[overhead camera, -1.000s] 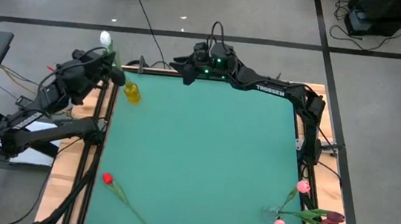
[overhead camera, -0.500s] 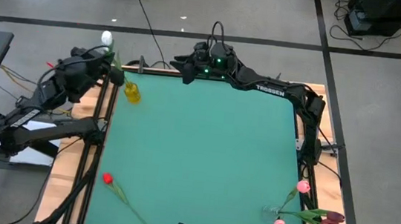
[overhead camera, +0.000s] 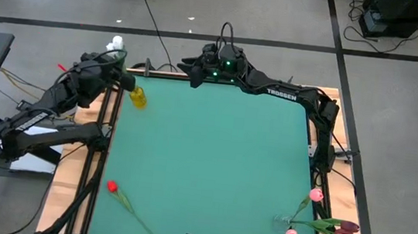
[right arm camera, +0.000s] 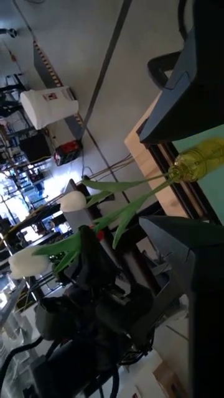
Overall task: Sort flowers into vase by color
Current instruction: Put the white tulip in the yellow vase, then put the red tulip in the yellow vase
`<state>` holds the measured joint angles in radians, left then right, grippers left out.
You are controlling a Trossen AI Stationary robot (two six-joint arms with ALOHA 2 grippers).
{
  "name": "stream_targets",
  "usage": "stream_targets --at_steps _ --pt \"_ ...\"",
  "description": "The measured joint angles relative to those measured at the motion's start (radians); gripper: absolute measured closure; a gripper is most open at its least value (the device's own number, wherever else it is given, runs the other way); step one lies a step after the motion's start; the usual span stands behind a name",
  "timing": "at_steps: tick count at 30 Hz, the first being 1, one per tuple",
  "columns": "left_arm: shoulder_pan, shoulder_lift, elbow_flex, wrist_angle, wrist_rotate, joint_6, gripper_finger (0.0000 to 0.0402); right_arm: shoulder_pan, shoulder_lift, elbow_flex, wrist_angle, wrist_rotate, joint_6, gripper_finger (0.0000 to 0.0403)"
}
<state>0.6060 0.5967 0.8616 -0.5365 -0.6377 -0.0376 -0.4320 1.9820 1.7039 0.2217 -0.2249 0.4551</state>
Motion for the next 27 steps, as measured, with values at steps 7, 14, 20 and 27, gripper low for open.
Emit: stream_targets --at_steps 7,14,20,27 --pt "0.049 0.010 0.031 -0.206 0.072 -0.335 0.0286 0.006 0.000 0.000 -0.054 -0.036 0.013 0.0185" --pt "0.071 0.036 0.117 -0.464 0.205 -0.417 0.0145 0.035 0.000 0.000 -0.167 -0.038 0.008 0.0170" --pt "0.072 0.139 0.328 -0.712 0.275 -0.478 0.0112 0.067 0.000 0.000 -0.176 -0.056 0.023 0.0171" --pt "0.068 0.264 0.498 -1.040 0.346 -0.563 0.0112 0.111 0.000 0.000 -0.231 -0.066 0.024 0.0172"
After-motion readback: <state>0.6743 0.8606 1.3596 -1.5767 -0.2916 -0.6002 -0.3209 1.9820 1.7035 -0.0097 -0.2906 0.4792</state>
